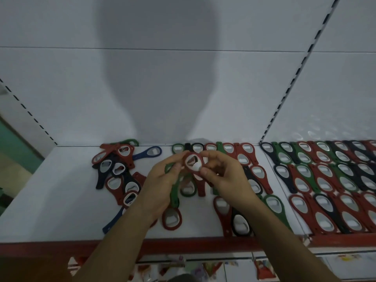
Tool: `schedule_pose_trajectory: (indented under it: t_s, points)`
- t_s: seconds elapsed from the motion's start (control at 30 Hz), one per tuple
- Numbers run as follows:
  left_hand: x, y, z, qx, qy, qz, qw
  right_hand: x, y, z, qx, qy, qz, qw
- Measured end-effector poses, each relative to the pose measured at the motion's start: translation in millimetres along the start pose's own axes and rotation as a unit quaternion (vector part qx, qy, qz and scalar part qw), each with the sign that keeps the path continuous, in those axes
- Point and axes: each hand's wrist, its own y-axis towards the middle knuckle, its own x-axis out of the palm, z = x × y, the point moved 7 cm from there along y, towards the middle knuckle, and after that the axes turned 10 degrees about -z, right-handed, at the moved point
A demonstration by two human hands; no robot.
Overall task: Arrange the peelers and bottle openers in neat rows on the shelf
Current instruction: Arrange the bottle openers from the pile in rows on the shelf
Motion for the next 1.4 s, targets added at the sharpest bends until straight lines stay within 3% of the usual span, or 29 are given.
schedule_pose_trajectory:
  t_s: [0.07,0.13,0.23,0.3,0.43,0.5,0.67,0.77,0.87,1.0,1.1,1.2,1.3,1.4]
  points:
    - [-12,-13,14,0.037,0.221,0.027,0.974,-2,-9,2,0.025,0.016,0.008,1.0]
    - [-10,-21,22,0.064,0.42,-0.017,0.905,-8,-21,7,0.051,0.026,0.026,0.998]
    - [-1,-29,0,-0.015,0.576,-0.147,0.804,-14,-34,12,0.076,-0.028,0.027,0.996]
    - [-3,-35,-8,-0.041,0.619,-0.159,0.768,-8,-41,16,0.104,-0.074,-0.007,0.992]
    - [-7,-42,-6,-0.047,0.639,-0.153,0.753,7,-51,13,0.096,-0.214,-0.044,0.971]
    - [-6,-42,-8,-0.062,0.624,-0.16,0.762,10,-53,8,0.086,-0.265,-0.046,0.959]
    - [-3,-38,10,-0.025,0.35,-0.095,0.932,13,-59,7,0.107,-0.333,-0.025,0.937]
    - [-9,-37,16,0.006,0.255,-0.027,0.967,13,-63,12,0.125,-0.371,-0.019,0.92]
    - [-13,-40,17,0.035,0.207,0.015,0.978,14,-66,17,0.141,-0.399,-0.018,0.906]
    - [-15,-45,21,0.088,0.252,0.052,0.962,16,-68,15,0.106,-0.374,-0.018,0.921]
    - [-4,-56,30,0.16,0.365,0.039,0.916,18,-70,17,0.103,-0.365,-0.033,0.925]
    - [15,-70,28,0.223,0.483,0.0,0.846,17,-69,20,0.103,-0.357,-0.029,0.928]
    - [32,-74,11,0.212,0.57,-0.061,0.791,16,-66,21,0.095,-0.36,-0.035,0.927]
    - [36,-72,-10,0.142,0.575,-0.135,0.795,17,-65,20,0.089,-0.359,-0.055,0.927]
